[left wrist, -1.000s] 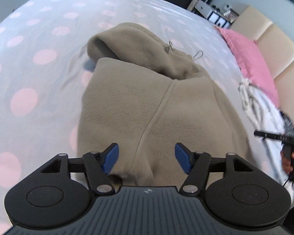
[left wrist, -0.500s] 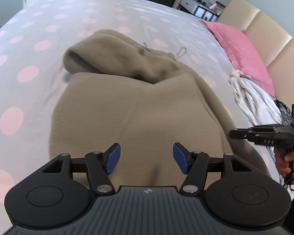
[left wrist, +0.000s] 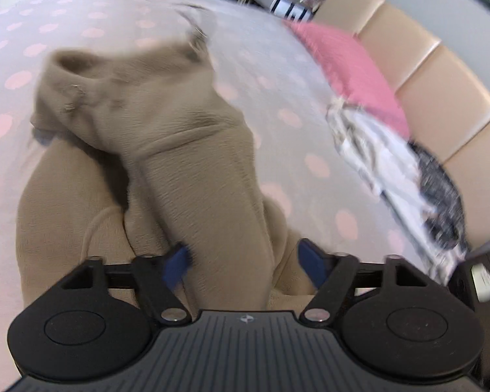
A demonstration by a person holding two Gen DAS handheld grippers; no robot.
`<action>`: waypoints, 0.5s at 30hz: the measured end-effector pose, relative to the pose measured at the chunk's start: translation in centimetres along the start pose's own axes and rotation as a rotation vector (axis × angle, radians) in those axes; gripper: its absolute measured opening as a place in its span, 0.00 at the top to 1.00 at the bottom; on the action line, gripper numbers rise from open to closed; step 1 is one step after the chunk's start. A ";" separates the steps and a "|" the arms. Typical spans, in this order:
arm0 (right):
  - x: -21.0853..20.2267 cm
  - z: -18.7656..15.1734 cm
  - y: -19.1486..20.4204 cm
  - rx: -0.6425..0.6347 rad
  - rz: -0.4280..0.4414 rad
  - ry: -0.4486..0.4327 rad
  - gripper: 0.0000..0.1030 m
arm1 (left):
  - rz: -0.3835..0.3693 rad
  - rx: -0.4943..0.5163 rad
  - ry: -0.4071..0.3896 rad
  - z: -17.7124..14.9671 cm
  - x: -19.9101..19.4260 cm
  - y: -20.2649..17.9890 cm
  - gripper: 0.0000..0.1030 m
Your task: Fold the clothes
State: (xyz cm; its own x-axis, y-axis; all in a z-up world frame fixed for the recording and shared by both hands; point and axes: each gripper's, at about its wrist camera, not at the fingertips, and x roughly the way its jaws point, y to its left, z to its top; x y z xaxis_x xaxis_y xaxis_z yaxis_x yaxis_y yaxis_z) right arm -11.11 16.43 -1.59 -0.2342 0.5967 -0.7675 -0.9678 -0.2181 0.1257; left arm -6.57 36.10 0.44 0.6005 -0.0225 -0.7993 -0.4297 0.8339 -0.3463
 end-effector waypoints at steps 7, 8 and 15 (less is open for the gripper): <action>3.3 -1.4 3.5 -0.048 0.165 0.173 0.99 | 0.040 -0.066 0.057 -1.1 3.1 1.1 0.39; 3.6 -1.8 4.5 -0.108 0.144 0.186 0.99 | 0.026 -0.097 0.059 -1.2 3.4 1.7 0.41; -1.5 -0.1 1.0 -0.065 0.069 0.064 0.94 | 0.026 -0.126 0.075 -1.3 4.4 2.7 0.47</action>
State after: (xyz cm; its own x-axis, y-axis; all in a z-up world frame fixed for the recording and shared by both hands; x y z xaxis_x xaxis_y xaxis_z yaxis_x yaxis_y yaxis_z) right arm -11.76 15.22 -0.38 -0.2919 0.5286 -0.7971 -0.9409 -0.3082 0.1402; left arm -5.93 37.54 -4.66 0.5377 -0.0471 -0.8418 -0.5289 0.7587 -0.3803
